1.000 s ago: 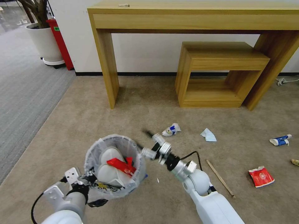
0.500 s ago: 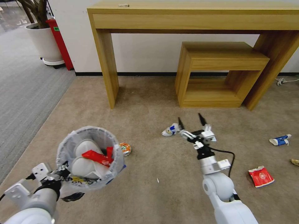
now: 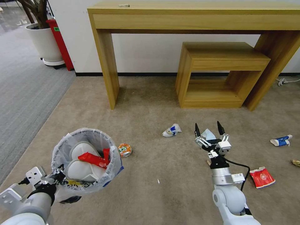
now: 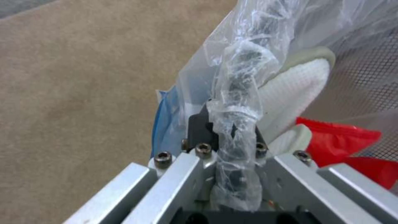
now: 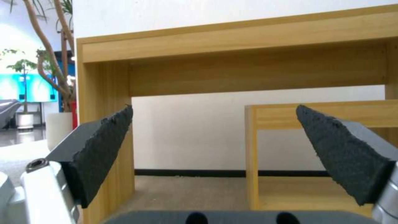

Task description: Pick up the trash bin and place the garbage on the floor into it.

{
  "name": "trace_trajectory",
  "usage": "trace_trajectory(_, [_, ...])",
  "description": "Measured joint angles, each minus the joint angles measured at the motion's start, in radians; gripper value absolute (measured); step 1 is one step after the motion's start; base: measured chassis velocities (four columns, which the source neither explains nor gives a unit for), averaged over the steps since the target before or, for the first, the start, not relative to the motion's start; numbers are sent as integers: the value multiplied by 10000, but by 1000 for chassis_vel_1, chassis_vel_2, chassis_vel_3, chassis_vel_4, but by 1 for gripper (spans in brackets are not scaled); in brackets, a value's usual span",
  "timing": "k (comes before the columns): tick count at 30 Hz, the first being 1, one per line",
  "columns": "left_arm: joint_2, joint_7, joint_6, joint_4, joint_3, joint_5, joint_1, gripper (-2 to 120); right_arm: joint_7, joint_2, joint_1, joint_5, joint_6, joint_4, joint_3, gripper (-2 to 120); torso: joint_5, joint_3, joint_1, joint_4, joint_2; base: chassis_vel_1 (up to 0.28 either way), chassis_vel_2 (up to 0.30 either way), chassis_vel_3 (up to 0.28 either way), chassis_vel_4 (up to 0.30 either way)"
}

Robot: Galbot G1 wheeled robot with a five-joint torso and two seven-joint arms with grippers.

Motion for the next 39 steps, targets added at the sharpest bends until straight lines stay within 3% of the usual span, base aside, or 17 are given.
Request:
trace_trajectory(23, [73, 9, -24, 234, -265, -248, -87, 1, 62, 118, 69, 13, -1, -147, -128, 100, 0, 0, 0, 2, 0, 61, 74, -48, -72])
trace_trajectory(39, [94, 32, -29, 332, -257, -250, -189, 1, 136, 105, 263, 164, -134, -288, -234, 100, 0, 2, 0, 2, 0, -184, 166, 180, -171])
